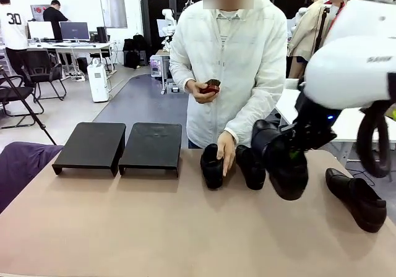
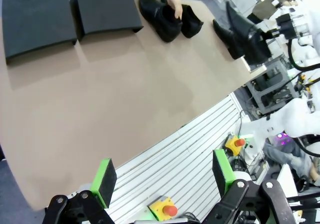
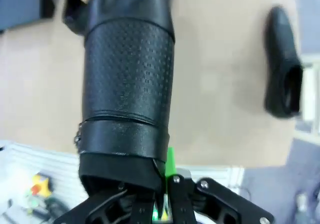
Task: Organize the shoes by placing them on the stand.
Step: Pick up one Shoe and place it in the middle of the table.
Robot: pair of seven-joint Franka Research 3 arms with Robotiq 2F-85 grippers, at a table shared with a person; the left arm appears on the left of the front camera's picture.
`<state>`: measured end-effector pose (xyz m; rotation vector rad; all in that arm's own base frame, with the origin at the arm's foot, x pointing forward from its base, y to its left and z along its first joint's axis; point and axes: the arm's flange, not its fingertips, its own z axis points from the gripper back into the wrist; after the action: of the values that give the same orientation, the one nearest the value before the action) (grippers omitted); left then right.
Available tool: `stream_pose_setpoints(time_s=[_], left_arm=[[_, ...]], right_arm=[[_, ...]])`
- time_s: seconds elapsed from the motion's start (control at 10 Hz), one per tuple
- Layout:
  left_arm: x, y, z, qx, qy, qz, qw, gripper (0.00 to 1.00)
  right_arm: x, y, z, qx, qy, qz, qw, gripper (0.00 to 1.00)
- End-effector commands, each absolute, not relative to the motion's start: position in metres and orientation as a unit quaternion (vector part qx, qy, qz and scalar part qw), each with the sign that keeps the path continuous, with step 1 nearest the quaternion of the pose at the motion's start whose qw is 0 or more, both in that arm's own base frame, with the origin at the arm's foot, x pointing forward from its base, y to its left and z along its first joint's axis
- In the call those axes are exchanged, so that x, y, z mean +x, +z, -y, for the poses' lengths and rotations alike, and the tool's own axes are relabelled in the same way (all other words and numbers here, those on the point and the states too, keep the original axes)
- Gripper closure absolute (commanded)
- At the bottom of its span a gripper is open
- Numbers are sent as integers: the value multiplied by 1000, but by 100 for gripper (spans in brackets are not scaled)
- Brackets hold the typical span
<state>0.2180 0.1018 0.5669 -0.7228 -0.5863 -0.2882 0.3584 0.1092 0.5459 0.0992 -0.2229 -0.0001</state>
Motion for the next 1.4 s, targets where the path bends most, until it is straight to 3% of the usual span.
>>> stream_pose_setpoints(time_s=[0.0,0.3,0.6,0.8,1.3], left_arm=[[218,566,-101,-352,-146,286,879,0],[218,566,-101,-352,-146,286,879,0],[218,566,-101,-352,-146,286,879,0],[218,566,-101,-352,-146,286,879,0],[218,566,-101,-352,-146,286,879,0]], right_arm=[[316,588,-25,66,-73,100,990,100],[269,600,37,95,-143,126,977,100],[278,590,31,105,-121,129,979,100],[296,593,-28,145,-95,164,971,100],[384,491,-245,126,6,81,989,100]])
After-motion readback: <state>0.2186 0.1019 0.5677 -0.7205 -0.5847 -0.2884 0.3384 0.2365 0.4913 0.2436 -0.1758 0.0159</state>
